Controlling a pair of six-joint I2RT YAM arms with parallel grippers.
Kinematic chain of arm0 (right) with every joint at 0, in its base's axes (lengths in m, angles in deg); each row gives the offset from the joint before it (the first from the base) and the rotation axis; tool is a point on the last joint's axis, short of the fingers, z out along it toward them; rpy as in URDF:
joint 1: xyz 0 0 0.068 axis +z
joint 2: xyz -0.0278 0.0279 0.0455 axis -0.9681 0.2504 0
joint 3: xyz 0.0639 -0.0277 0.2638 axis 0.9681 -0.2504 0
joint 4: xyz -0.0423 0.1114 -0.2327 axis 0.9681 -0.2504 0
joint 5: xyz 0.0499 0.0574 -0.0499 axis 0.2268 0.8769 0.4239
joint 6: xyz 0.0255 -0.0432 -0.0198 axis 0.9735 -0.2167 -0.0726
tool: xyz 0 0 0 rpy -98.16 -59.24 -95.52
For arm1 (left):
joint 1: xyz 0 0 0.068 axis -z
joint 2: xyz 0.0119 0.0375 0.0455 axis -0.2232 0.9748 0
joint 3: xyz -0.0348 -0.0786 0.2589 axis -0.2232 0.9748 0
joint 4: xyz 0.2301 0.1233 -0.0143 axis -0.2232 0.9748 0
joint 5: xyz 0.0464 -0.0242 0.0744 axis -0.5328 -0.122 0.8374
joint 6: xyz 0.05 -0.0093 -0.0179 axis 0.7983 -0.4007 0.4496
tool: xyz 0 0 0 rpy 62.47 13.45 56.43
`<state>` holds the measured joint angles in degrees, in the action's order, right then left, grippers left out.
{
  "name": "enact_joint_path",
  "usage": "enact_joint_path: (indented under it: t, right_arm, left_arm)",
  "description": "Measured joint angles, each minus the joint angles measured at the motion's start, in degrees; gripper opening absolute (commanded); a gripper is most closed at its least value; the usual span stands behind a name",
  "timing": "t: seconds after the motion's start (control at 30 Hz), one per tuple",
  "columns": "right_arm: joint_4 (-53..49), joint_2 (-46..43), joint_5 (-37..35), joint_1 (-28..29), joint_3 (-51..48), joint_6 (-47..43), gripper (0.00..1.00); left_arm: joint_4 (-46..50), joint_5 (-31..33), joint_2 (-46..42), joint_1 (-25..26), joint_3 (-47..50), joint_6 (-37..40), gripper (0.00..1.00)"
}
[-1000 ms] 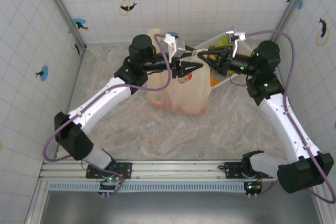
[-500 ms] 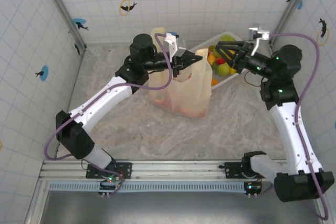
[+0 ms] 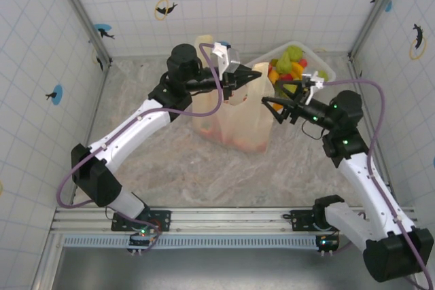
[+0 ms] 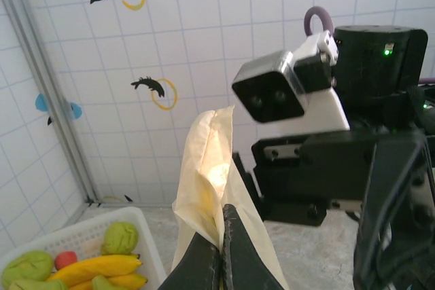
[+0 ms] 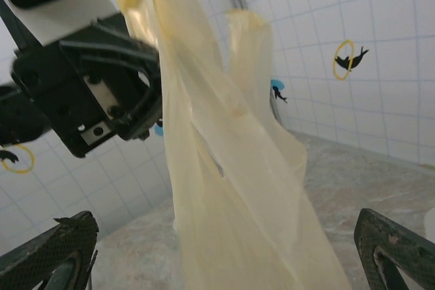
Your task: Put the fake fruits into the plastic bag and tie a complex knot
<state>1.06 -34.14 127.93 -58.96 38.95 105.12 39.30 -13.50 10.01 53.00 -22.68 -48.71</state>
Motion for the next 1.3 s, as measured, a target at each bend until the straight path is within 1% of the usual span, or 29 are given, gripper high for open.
enact_joint_path:
  t: [0.13, 0.17, 0.23, 0.3, 0.33, 0.37, 0.4, 0.53, 0.67, 0.73, 0.83, 0.9, 0.97, 1.03, 1.07, 1.2, 1.27, 1.3]
  right_arm:
    - [2.67, 4.13, -2.73, 4.42, 0.00, -3.30, 1.00]
    - [3.37, 4.90, -3.32, 5.18, 0.00, -3.69, 0.96]
    - [4.92, 6.51, -4.66, 7.10, 0.00, -4.48, 0.85]
    - [6.21, 8.00, -5.60, 9.31, 0.00, -5.05, 0.67]
    - [6.86, 8.48, -5.81, 10.14, -0.02, -4.98, 0.61]
    - [7.45, 8.98, -6.14, 10.95, -0.07, -5.14, 0.51]
    - [7.78, 9.35, -6.51, 11.72, -0.13, -5.22, 0.46]
    - [9.35, 9.81, -8.28, 13.16, -1.44, -5.27, 0.33]
    - [10.49, 9.81, -9.84, 13.40, -4.52, -4.74, 0.14]
    - [10.36, 9.73, -10.27, 13.44, -5.51, -4.76, 0.08]
    - [9.70, 8.70, -11.17, 13.31, -6.34, -5.38, 0.02]
    - [9.33, 7.72, -11.19, 12.66, -6.78, -5.95, 0.01]
    - [9.18, 6.80, -10.86, 11.45, -7.39, -6.16, 0.01]
    - [8.92, 6.03, -9.97, 9.79, -7.69, -6.14, 0.14]
    - [8.61, 5.73, -9.35, 9.01, -7.72, -6.14, 0.24]
    - [5.79, 3.98, -6.38, 6.99, -7.54, -6.19, 0.75]
    - [3.69, 2.99, -5.03, 6.97, -6.51, -7.21, 0.90]
    - [3.13, 2.64, -4.63, 6.99, -5.73, -7.63, 0.94]
  left_arm:
    - [0.02, 0.68, -0.22, 0.00, 0.09, -0.02, 0.00]
    - [0.02, 0.85, -0.26, 0.00, 0.11, -0.02, 0.00]
    - [0.00, 1.16, -0.28, 0.00, 0.11, -0.02, 0.00]
    - [-0.04, 1.68, -0.28, 0.00, 0.11, -0.04, 0.00]
    - [-0.13, 1.95, -0.28, 0.00, 0.11, -0.07, 0.00]
    - [-0.24, 2.38, -0.28, 0.00, 0.11, -0.13, 0.00]
    - [-0.37, 2.80, -0.28, 0.00, 0.11, -0.26, 0.00]
    - [-0.72, 4.76, -0.28, 0.00, 0.11, -0.72, 0.00]
    - [-1.42, 7.61, -0.28, 0.00, 0.11, -1.46, 0.00]
    - [-1.55, 9.31, -0.28, 0.00, 0.11, -1.75, 0.00]
    - [-1.62, 11.45, -0.39, 0.04, 0.28, -1.90, 0.00]
    - [-1.64, 12.35, -0.83, 0.15, 0.61, -2.03, 0.00]
    - [-1.66, 12.87, -1.49, 0.39, 1.22, -2.21, 0.00]
    - [-1.68, 12.81, -1.95, 0.55, 1.70, -2.23, 0.00]
    - [-1.86, 12.81, -2.16, 0.63, 1.99, -2.21, 0.00]
    - [-3.17, 11.23, -2.64, 0.55, 2.36, -2.19, 0.00]
    - [-3.54, 10.21, -2.80, 0.39, 2.60, -2.21, 0.00]
    - [-3.65, 9.79, -2.84, 0.35, 2.78, -2.21, 0.00]
